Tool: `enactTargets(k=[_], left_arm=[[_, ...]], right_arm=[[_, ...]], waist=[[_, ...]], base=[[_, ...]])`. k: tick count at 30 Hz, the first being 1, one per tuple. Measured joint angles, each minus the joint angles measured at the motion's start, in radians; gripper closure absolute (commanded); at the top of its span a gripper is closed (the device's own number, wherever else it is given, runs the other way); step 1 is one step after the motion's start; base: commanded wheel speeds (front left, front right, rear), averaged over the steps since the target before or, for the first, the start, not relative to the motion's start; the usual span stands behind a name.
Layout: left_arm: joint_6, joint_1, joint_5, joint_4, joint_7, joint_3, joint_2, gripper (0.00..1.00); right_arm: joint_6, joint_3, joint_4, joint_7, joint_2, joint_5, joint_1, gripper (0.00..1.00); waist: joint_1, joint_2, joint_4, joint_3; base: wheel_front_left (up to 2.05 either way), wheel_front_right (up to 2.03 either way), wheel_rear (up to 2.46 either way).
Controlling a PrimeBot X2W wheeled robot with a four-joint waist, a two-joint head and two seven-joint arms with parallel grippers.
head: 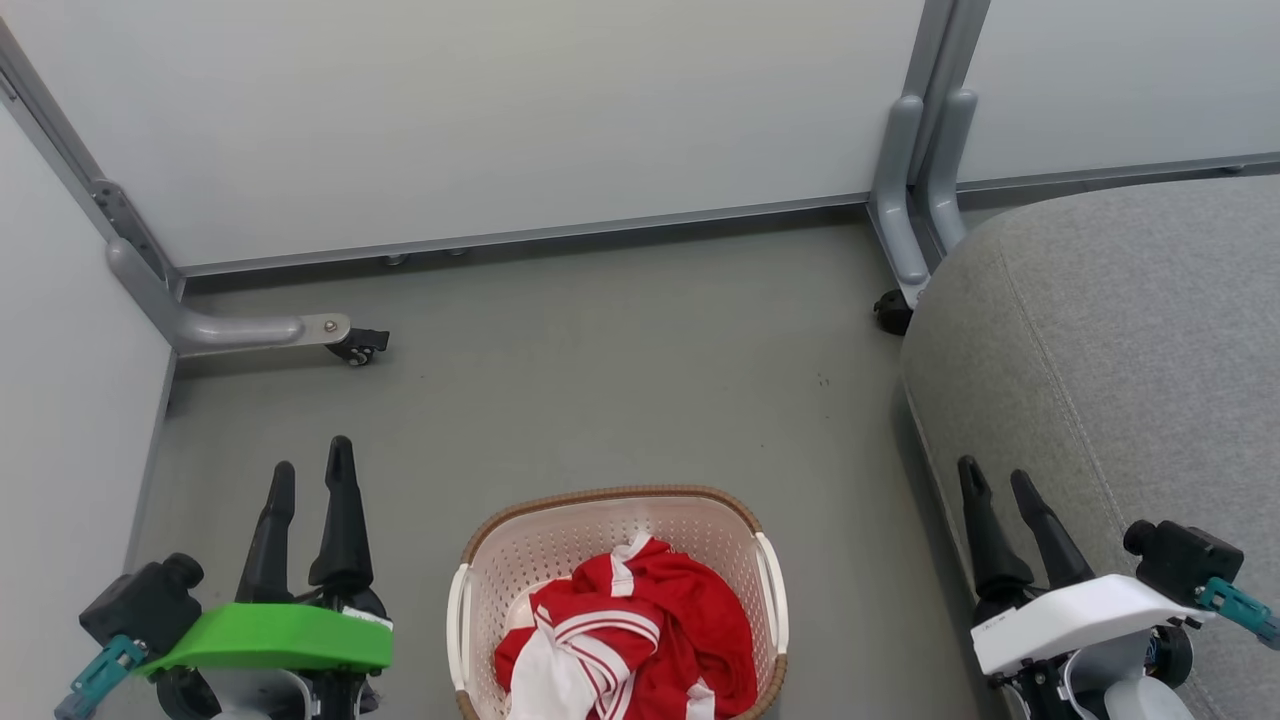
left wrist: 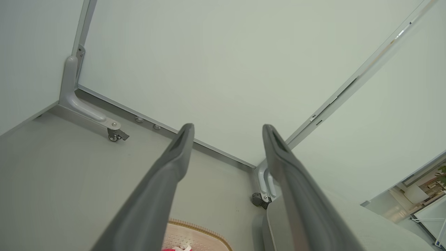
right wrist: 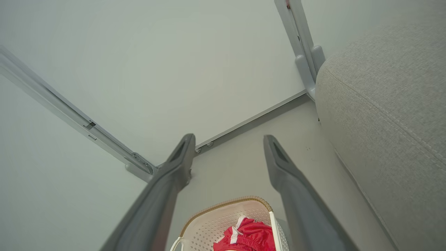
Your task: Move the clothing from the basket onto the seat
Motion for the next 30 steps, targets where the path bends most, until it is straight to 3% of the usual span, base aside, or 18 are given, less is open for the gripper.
enactTargets(k=[30], left_arm=[[-0.009, 0.039, 0.228, 0.017, -0.069, -0.035, 0.002, 0.00]], right_arm=[[0.000, 0.026, -0.014, -0.070, -0.003, -0.252, 0.026, 0.00]], waist=[[0.0000, 0.0000, -0.010, -0.010]], base=[[0.00, 0.00, 0.00]])
